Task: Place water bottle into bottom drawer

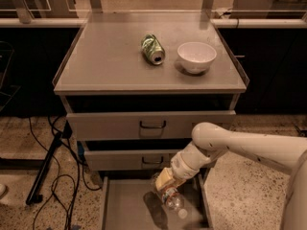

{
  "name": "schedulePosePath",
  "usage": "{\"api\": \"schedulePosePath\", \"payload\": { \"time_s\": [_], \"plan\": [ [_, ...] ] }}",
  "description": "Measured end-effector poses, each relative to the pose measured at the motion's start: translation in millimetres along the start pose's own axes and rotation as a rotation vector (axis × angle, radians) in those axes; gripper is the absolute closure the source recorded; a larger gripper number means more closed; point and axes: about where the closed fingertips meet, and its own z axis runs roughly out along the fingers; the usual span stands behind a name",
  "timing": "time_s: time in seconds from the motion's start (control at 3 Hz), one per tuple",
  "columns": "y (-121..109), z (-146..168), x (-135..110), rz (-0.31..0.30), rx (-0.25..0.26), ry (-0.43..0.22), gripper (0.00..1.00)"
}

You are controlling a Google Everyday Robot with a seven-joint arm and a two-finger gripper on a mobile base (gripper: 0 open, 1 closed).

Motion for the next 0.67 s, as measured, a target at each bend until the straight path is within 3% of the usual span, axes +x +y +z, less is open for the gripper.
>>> {"api": "schedulePosePath", "payload": {
  "time_s": [0.33, 0.67],
  "plan": [
    [-19.4, 13.3, 7.2, 0.059, -0.013, -0.002, 1.00],
    [-19.4, 13.3, 7.2, 0.059, -0.013, -0.002, 1.00]
  ]
}}
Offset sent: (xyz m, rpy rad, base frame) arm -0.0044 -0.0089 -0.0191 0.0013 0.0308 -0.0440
